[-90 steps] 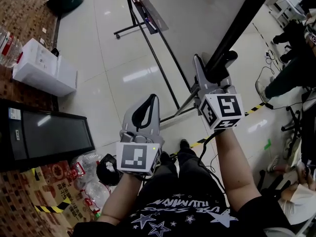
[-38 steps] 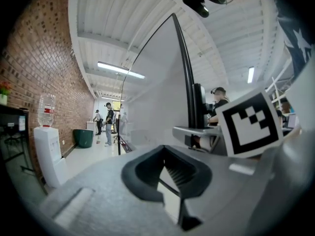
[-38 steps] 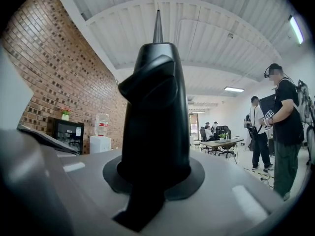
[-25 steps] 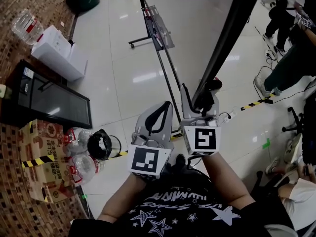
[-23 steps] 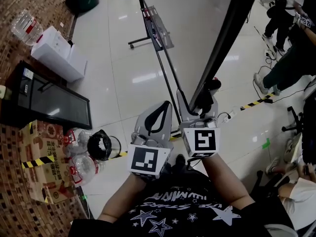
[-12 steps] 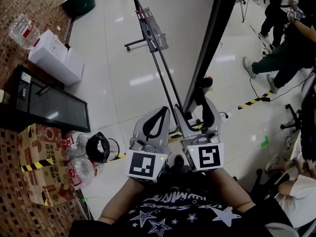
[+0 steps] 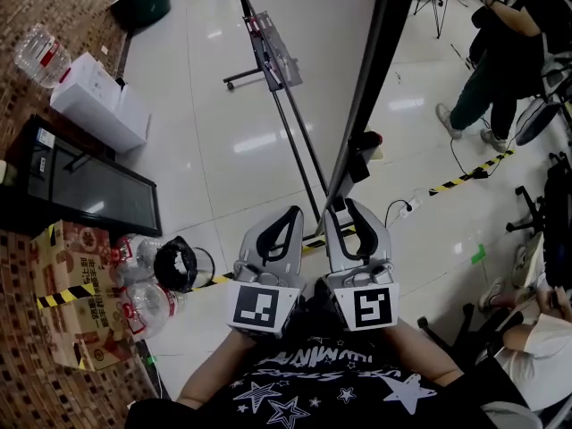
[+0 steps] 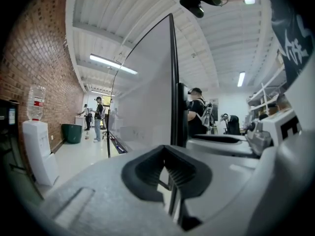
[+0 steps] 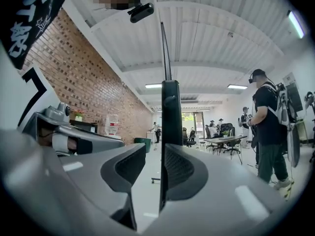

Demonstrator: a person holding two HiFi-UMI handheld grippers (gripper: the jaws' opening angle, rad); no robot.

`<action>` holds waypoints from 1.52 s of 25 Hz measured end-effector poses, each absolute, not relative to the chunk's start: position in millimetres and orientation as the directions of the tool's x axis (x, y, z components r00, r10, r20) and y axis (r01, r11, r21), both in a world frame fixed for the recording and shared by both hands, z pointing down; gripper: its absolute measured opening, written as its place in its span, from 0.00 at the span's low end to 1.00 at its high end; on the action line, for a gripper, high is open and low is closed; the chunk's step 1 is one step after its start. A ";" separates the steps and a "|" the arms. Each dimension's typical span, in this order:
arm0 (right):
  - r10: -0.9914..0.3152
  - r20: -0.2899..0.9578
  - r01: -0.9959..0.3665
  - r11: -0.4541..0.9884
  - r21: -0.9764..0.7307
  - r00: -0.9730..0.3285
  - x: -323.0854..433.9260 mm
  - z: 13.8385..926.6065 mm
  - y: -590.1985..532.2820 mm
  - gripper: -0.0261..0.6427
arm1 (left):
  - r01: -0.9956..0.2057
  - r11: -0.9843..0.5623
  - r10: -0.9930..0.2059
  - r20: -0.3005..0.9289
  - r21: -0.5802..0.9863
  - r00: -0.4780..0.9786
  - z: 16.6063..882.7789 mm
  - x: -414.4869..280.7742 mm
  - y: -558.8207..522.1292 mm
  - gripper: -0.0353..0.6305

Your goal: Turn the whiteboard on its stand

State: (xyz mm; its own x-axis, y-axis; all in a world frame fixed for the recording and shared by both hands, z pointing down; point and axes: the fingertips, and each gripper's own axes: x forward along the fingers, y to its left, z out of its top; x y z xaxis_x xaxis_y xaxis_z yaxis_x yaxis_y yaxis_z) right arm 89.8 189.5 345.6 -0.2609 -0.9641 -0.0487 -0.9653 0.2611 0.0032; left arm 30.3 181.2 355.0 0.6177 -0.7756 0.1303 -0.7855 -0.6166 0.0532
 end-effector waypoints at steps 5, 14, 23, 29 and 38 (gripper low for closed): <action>-0.955 -0.026 -0.955 0.296 0.006 -0.296 76.4 348.3 190.3 0.07 | -0.798 -0.600 -0.790 0.117 0.053 0.602 351.4 26.2 180.4 0.06; -0.921 0.032 -0.920 0.390 0.037 -0.389 46.8 352.1 180.8 0.05 | -0.808 -0.589 -0.801 0.104 0.037 0.589 347.4 17.6 174.2 0.06; -0.915 0.059 -0.914 0.402 0.060 -0.399 39.6 353.5 174.9 0.05 | -0.807 -0.589 -0.801 0.107 0.044 0.590 346.3 11.5 167.6 0.06; -0.919 0.078 -0.919 0.391 0.057 -0.387 42.1 359.9 172.1 0.05 | -0.804 -0.594 -0.796 0.117 0.037 0.593 350.1 10.3 164.6 0.06; -0.924 0.070 -0.922 0.380 0.077 -0.375 39.7 352.2 171.8 0.05 | -0.816 -0.576 -0.809 0.109 0.045 0.578 355.4 1.8 162.7 0.06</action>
